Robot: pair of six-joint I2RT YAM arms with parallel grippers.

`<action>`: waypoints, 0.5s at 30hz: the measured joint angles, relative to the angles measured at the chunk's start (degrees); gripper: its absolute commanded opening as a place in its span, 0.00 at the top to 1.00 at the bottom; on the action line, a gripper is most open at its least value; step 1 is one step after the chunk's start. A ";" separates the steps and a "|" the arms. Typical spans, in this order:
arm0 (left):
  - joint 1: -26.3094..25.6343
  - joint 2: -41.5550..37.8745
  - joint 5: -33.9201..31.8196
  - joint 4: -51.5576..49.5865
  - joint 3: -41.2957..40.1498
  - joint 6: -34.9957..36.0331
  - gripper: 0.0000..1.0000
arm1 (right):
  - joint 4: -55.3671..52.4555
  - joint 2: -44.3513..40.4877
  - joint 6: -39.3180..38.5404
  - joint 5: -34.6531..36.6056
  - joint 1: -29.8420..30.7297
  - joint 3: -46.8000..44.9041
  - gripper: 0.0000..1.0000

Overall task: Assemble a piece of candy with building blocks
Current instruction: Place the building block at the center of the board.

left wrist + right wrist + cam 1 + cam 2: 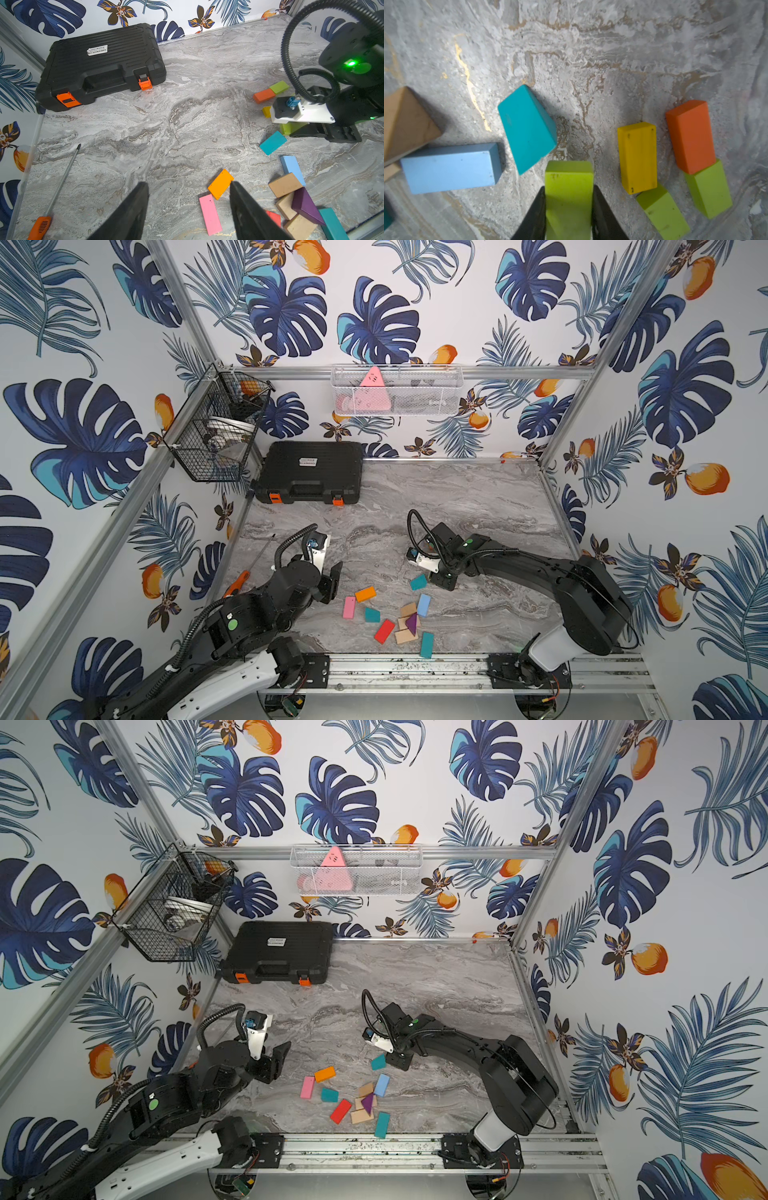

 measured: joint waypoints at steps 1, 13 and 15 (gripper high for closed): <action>0.00 0.09 0.00 0.00 0.00 0.00 0.34 | 0.07 0.52 -0.59 0.02 -0.04 -0.09 0.72; 0.00 0.74 0.04 0.00 -0.07 0.00 0.34 | 1.70 5.14 -4.37 0.15 -1.25 0.42 0.68; 0.00 0.79 0.04 0.02 -0.07 0.00 0.34 | 2.01 5.20 -4.72 0.13 -1.36 0.46 0.65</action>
